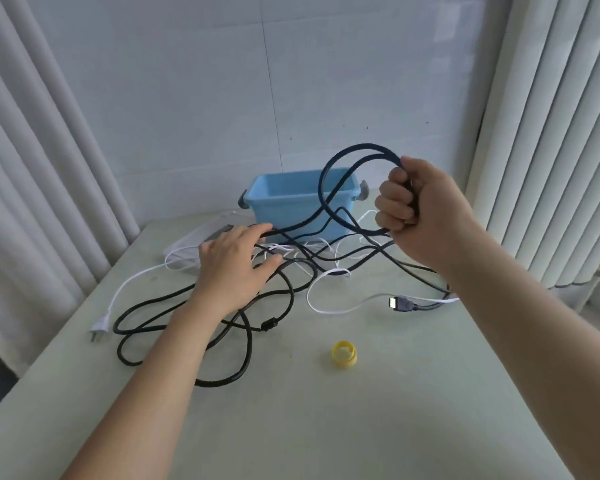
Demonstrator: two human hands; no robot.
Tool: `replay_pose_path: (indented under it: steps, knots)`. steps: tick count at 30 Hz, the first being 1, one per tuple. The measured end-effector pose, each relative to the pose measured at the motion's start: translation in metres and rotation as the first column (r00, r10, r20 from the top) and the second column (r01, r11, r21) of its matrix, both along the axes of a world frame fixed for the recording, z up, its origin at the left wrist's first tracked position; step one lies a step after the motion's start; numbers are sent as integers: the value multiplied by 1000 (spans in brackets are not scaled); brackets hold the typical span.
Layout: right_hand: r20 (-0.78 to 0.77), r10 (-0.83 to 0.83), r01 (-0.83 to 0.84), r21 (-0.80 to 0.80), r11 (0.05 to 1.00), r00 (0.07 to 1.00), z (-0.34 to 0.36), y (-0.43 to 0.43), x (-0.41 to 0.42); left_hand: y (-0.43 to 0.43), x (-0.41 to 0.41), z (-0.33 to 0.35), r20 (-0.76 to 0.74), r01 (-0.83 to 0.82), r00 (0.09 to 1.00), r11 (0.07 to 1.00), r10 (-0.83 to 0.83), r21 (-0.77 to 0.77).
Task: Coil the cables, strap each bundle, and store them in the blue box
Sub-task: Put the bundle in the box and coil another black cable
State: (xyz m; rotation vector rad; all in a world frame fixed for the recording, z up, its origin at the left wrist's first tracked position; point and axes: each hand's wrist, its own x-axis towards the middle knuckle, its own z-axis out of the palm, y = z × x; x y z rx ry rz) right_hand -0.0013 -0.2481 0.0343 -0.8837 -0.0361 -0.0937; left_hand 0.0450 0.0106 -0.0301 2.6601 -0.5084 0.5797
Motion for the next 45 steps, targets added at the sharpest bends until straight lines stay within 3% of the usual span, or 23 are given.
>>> replay_pose_path:
  steps: [4, 7, 9, 12, 14, 17, 19, 22, 25, 28, 31, 33, 36, 38, 41, 45]
  knots:
    - [19, -188, 180, 208, 961, 982, 10, -11, -1, 1, -1, 3, -64, -50, 997, 978, 37, -203]
    - [-12, -337, 330, 239, 913, 941, 10, -15, 1, -3, -7, 8, -225, -92, 974, 916, 2, -390]
    - [-14, -449, 440, 231, 868, 893, 11, -16, 0, -8, -11, 12, -296, -117, 955, 909, -7, -400]
    - [103, -592, 581, 115, 806, 800, 12, -8, -2, -11, -20, 22, -266, -95, 964, 945, 9, -312]
    - [302, -641, 690, -92, 718, 706, 8, -2, -3, -14, -25, 30, -247, -31, 967, 935, -62, -354]
    - [665, -439, 782, -392, 484, 605, -2, 6, -8, -20, -35, 42, -190, 111, 964, 926, -189, -360]
    - [749, -235, 776, -538, 329, 619, -7, 12, -11, -23, -41, 49, -181, 165, 953, 918, -242, -359]
    - [778, -4, 777, -628, 54, 629, -16, 20, -13, -21, -47, 57, -233, 254, 907, 897, -351, -362]
    - [781, 156, 796, -586, -153, 605, -22, 27, -12, -20, -54, 61, -324, 387, 835, 894, -444, -226]
    - [717, 258, 762, -609, -221, 647, -24, 34, -14, -20, -62, 66, -324, 448, 825, 885, -463, -123]
    - [556, 222, 599, -742, -300, 801, -22, 34, -14, -13, -64, 71, -303, 439, 838, 891, -453, -118]
    - [461, 199, 499, -833, -237, 865, -19, 32, -15, -9, -62, 72, -297, 401, 859, 909, -417, -118]
    - [189, 186, 172, -980, 100, 964, -16, 30, -17, -4, -55, 69, -136, 313, 935, 943, -327, -114]
    - [-46, 325, -148, -944, 295, 945, -16, 26, -21, -3, -51, 67, 5, 264, 964, 961, -265, -83]
    - [-164, 581, -401, -863, 307, 797, -14, 19, -26, -3, -50, 66, 65, 424, 905, 903, -420, -65]
    - [-165, 775, -581, -758, 296, 610, -9, 11, -27, -11, -55, 62, -270, 590, 730, 779, -627, -214]
